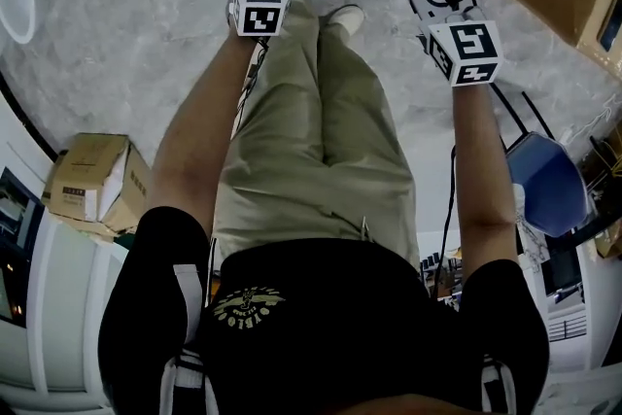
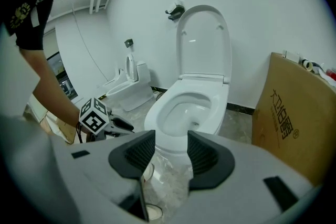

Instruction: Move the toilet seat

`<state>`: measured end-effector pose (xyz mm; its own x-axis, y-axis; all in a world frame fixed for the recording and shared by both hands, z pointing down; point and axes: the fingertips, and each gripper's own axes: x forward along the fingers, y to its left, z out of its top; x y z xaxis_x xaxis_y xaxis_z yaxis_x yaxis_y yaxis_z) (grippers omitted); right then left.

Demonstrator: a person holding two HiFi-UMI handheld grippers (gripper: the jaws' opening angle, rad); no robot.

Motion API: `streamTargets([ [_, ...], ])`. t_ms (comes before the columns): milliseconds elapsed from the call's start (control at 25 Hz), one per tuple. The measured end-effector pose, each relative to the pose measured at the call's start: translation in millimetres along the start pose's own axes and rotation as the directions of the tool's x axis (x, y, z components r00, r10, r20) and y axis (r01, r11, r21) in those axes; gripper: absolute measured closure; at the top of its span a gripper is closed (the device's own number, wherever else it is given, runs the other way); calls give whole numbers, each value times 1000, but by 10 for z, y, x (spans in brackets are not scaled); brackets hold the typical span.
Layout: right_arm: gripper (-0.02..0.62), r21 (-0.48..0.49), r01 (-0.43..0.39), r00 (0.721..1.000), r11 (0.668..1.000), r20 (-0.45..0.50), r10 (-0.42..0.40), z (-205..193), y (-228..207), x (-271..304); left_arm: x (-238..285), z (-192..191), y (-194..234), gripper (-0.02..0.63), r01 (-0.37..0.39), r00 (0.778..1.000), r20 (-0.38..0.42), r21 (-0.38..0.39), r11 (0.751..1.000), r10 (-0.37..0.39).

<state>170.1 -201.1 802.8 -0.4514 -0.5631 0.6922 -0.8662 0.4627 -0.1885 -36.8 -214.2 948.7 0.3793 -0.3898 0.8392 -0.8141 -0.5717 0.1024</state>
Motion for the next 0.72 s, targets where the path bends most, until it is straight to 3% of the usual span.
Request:
streamTargets([
  [320, 413, -22, -20, 996, 1000, -83, 18, -486, 19, 452, 72, 55, 41, 460, 27, 1000, -12, 59, 998, -26],
  [720, 413, -65, -60, 977, 996, -207, 46, -1032, -107, 966, 248, -18, 274, 445, 6, 999, -34, 106, 994, -3],
])
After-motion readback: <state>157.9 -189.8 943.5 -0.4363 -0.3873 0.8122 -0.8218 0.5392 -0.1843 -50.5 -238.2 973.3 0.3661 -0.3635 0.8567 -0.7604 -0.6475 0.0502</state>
